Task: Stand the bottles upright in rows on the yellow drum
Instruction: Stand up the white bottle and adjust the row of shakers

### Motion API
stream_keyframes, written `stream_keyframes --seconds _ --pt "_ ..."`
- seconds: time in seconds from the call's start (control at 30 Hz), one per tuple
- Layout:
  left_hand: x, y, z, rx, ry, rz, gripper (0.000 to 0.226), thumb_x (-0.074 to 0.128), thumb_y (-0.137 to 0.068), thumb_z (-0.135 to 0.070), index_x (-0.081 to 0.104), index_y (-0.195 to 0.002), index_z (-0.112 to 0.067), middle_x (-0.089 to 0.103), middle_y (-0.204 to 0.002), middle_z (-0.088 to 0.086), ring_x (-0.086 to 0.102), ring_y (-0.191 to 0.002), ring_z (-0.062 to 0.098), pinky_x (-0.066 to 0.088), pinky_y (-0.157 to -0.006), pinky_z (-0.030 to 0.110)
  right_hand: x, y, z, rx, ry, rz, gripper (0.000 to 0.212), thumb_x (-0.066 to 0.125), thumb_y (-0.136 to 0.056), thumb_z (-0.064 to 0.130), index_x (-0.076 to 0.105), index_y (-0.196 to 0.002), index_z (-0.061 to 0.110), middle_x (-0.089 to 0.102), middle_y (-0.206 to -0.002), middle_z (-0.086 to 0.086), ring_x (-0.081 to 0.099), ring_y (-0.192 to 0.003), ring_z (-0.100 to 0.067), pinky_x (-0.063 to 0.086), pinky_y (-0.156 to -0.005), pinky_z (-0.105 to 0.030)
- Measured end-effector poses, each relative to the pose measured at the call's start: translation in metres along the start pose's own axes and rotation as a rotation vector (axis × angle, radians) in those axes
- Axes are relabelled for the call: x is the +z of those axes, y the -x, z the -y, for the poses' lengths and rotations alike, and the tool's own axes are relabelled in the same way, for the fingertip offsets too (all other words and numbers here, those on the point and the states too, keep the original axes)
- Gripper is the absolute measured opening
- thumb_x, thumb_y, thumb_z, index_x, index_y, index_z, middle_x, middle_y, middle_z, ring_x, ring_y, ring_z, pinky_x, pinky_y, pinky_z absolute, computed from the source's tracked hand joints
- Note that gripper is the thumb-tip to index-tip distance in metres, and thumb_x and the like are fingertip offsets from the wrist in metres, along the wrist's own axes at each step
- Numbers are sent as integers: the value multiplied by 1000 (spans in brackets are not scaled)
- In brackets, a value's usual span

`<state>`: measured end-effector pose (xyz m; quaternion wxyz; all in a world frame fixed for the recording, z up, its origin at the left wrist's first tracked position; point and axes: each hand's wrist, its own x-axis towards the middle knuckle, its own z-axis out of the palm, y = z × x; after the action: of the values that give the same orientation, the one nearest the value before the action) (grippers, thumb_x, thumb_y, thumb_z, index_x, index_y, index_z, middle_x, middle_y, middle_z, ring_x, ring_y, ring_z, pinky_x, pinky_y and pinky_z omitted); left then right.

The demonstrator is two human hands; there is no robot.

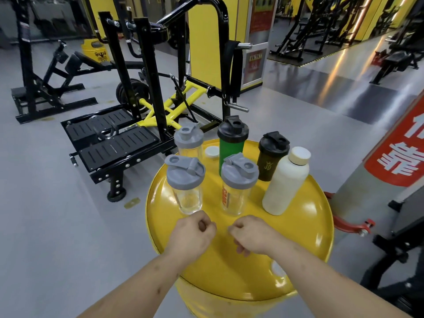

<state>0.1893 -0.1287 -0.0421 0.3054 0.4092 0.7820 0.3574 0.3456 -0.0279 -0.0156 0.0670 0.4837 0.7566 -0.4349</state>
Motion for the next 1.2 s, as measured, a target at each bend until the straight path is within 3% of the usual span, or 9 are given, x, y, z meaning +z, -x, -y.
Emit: stream_keyframes --seconds 0.1,0.23,0.37,0.47,0.53,0.7,0.83,0.97,1.2 --pt "16 -5 -12 -9 -3 -46 11 68 -90 -39 61 -92 -30 67 -72 -5 64 -59 21 57 -53 42 -22 -2 -21 69 76 -24 35 50 -97 37 66 -82 9 75 -73 -9 72 -63 -27 58 -60 -32" --pt "28 -12 -22 -53 39 -109 43 73 -89 -46 52 -122 -29 65 -108 -6 70 -81 20 52 -57 31 -51 -8 -53 204 176 -188 46 50 -93 48 68 -90 6 75 -76 -12 68 -59 -28 57 -60 -34" --pt "35 -18 -30 -22 55 -144 81 80 -85 -47 33 -149 -32 54 -130 -4 62 -115 18 60 -78 37 -65 -11 -76 207 154 -367 51 59 -88 60 67 -107 14 69 -90 -6 62 -74 -23 42 -50 -30" --pt "40 -23 -36 -10 73 -143 98 82 -83 -48 21 -158 -33 48 -142 -4 58 -126 20 59 -87 40 -67 -10 -82 202 82 -473 63 68 -82 63 62 -113 8 69 -104 -9 60 -81 -26 41 -56 -30" --pt "44 -26 -36 -10 62 -140 103 83 -80 -54 17 -158 -36 47 -147 -4 56 -128 21 60 -88 43 -67 -10 -83 223 30 -501 68 72 -80 62 55 -113 5 66 -105 -11 57 -78 -25 38 -51 -31" --pt "50 -33 -37 -23 102 -128 104 83 -77 -58 18 -157 -43 48 -148 -6 57 -128 20 60 -91 44 -74 -14 -86 146 -121 -518 67 74 -82 54 37 -120 13 55 -103 -8 56 -77 -24 37 -49 -31" --pt "53 -37 -41 14 99 -111 92 81 -83 -54 23 -153 -46 53 -140 -13 59 -125 15 59 -91 42 -77 -17 -87 91 -136 -518 53 70 -89 46 38 -118 15 54 -97 -3 51 -67 -14 37 -48 -30" --pt "55 -39 -41 38 107 -117 76 75 -90 -48 27 -150 -45 56 -136 -13 62 -120 10 62 -86 44 -76 -20 -88 74 -136 -520 49 70 -90 46 34 -109 19 55 -98 -5 57 -78 -25 42 -55 -35" --pt "54 -44 -39 43 105 -105 68 69 -94 -49 28 -148 -46 55 -136 -12 63 -120 9 64 -81 46 -75 -21 -88 60 -133 -525 55 69 -90 47 41 -120 12 57 -101 -5 59 -84 -27 53 -66 -41"
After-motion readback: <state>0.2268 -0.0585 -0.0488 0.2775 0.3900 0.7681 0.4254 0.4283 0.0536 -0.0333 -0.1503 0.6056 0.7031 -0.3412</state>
